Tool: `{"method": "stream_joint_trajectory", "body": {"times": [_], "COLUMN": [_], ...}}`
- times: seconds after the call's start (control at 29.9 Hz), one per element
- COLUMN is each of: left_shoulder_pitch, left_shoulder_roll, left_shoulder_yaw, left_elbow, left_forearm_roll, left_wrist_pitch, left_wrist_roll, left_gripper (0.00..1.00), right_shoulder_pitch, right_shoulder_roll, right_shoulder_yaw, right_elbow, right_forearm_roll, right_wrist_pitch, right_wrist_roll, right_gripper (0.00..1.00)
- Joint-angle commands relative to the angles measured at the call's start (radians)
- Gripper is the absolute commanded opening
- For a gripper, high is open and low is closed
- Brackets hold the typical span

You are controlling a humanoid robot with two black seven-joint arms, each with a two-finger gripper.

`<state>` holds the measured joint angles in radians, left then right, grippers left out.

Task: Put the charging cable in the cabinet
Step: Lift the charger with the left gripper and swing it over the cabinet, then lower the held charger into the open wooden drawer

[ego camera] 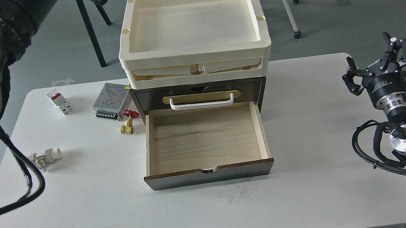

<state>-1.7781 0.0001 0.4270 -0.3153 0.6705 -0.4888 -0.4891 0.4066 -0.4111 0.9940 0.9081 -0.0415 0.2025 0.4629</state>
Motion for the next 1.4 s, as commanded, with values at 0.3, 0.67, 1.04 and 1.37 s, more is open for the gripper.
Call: {"method": "stream_joint_trajectory", "body": {"times": [0.3, 0.67, 1.04, 1.37], "left_shoulder_pitch": [-0.098, -0.092, 0.175, 0.255], "left_shoulder_roll": [0.000, 0.089, 0.267, 0.314], "left_shoulder_yaw": [-0.063, -0.128, -0.102, -0.103], "left_elbow": [-0.520, -0.907, -0.904, -0.890], "left_forearm_roll": [0.294, 0.712, 0.886, 0.896], "left_wrist_pitch": [0.000, 0.000, 0.000, 0.000], "left_wrist_roll": [0.000, 0.000, 0.000, 0.000], "left_gripper": [0.00, 0.00, 0.00, 0.03], "right_shoulder_pitch": [0.000, 0.000, 0.000, 0.000], "right_shoulder_roll": [0.000, 0.000, 0.000, 0.000], "right_shoulder_yaw": [0.000, 0.000, 0.000, 0.000], "right_elbow": [0.000, 0.000, 0.003, 0.002], "right_forearm_roll": [0.000, 0.000, 0.000, 0.000], "right_wrist_pitch": [0.000, 0.000, 0.000, 0.000], "right_wrist_roll": [0.000, 0.000, 0.000, 0.000], "right_gripper": [1.00, 1.00, 1.00, 1.00]}}
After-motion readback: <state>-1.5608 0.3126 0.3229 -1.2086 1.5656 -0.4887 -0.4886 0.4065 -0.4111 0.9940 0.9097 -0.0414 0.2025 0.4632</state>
